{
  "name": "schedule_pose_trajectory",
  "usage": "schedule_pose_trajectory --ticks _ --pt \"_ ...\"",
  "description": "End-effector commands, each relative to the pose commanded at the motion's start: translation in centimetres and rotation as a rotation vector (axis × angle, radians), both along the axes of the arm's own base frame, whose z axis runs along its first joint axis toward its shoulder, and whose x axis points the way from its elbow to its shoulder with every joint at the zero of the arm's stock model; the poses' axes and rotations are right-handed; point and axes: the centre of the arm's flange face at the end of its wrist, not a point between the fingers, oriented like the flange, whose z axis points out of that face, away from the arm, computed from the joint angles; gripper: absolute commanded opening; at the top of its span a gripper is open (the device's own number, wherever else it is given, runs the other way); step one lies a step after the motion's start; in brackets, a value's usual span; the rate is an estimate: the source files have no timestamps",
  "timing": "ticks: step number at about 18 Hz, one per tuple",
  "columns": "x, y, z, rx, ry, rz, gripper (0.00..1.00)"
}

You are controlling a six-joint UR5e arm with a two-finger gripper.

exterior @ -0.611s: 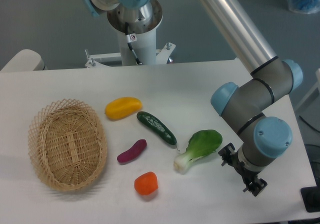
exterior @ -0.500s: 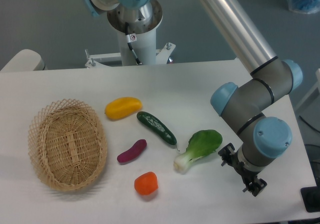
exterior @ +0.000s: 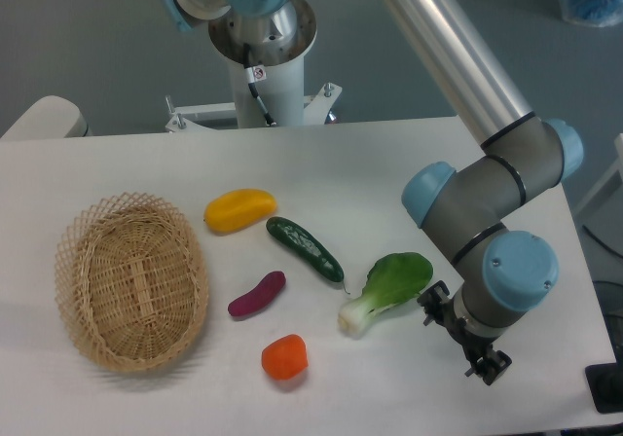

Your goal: Pick up the cucumber from the table

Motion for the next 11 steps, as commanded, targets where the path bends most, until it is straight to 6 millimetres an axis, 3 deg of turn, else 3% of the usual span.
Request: schedule_pose_trajectory --ticks 4,6,11 --pt "1.6 0.0 0.2 -0.001 -0.020 0.049 1.00" --pt "3.7 0.5 0.2 -0.020 -0.030 0.035 1.00" --pt "8.6 -2.6 0.5 -0.055 -0.082 0.100 1.00"
